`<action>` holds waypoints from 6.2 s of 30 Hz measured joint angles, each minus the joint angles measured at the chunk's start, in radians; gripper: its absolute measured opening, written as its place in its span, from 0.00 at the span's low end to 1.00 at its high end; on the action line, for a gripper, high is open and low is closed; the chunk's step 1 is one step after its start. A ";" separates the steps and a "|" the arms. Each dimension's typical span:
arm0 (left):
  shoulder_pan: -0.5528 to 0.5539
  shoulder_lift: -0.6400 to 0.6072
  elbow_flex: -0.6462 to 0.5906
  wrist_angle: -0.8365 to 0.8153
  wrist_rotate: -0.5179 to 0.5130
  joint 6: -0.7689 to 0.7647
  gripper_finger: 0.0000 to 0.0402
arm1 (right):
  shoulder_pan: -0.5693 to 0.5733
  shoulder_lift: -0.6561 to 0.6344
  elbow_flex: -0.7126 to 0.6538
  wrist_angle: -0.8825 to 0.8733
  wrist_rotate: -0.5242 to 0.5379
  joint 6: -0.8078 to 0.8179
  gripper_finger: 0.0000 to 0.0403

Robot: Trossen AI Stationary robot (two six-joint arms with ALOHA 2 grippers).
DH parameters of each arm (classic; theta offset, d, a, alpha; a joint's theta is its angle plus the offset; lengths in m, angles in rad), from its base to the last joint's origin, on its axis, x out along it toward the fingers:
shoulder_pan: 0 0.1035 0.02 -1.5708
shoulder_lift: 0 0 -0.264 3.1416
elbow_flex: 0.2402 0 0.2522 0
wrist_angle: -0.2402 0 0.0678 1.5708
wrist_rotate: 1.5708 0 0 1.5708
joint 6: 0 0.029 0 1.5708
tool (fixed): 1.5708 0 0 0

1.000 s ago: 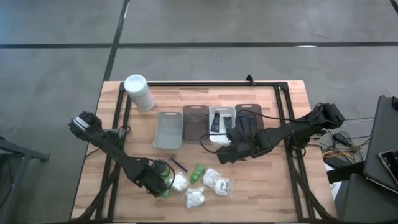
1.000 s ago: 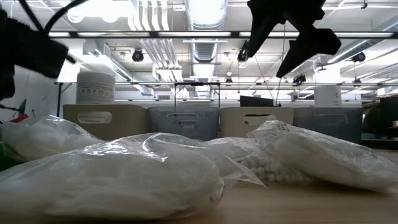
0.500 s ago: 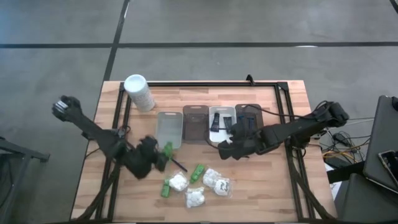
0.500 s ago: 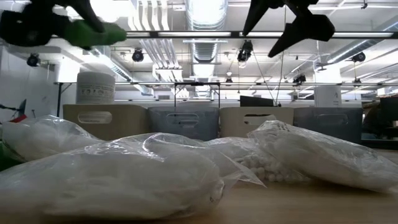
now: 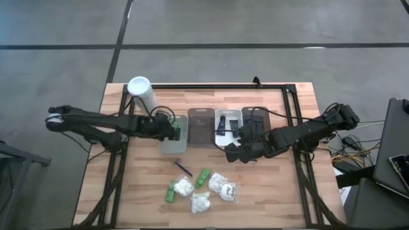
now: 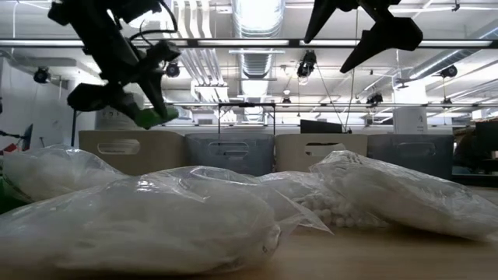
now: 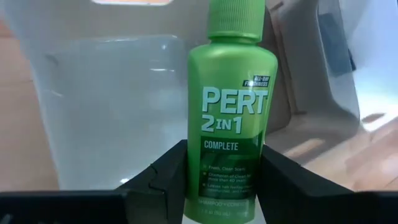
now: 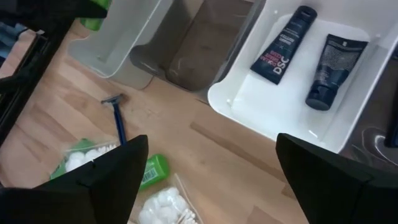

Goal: Pick & Place Travel size toiletries
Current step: Put the top left green shampoo into the gray bin, then put the left green shampoo into the gray bin, then put the green shampoo into the gray bin

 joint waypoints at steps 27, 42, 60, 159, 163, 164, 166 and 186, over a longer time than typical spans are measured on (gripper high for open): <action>-0.446 0.032 0.165 -0.167 -0.009 -0.109 0.66 | 0.000 0.000 -0.003 -0.077 -0.001 0.058 0.88; -0.800 0.383 0.253 -0.108 0.017 -0.589 0.66 | 0.000 0.001 -0.003 -0.078 -0.010 -0.011 0.85; -0.783 0.686 0.381 -0.063 0.050 -0.592 0.66 | 0.025 0.001 -0.003 -0.172 -0.039 -0.068 0.87; -0.396 0.604 0.594 -0.119 -0.003 0.234 0.62 | 0.013 -0.066 -0.013 -0.182 -0.055 0.067 0.90; -0.424 0.743 0.749 -0.220 -0.031 0.233 0.62 | 0.027 -0.066 -0.013 -0.187 -0.057 0.063 0.90; -0.428 0.774 0.780 -0.240 -0.039 0.229 0.62 | 0.029 -0.066 -0.013 -0.189 -0.057 0.063 0.90; -0.433 0.828 0.835 -0.266 -0.052 0.216 0.62 | 0.035 -0.066 -0.013 -0.192 -0.057 0.063 0.90; -0.432 0.976 0.925 -0.339 -0.056 0.123 0.62 | 0.077 -0.066 -0.013 -0.257 -0.056 0.116 0.90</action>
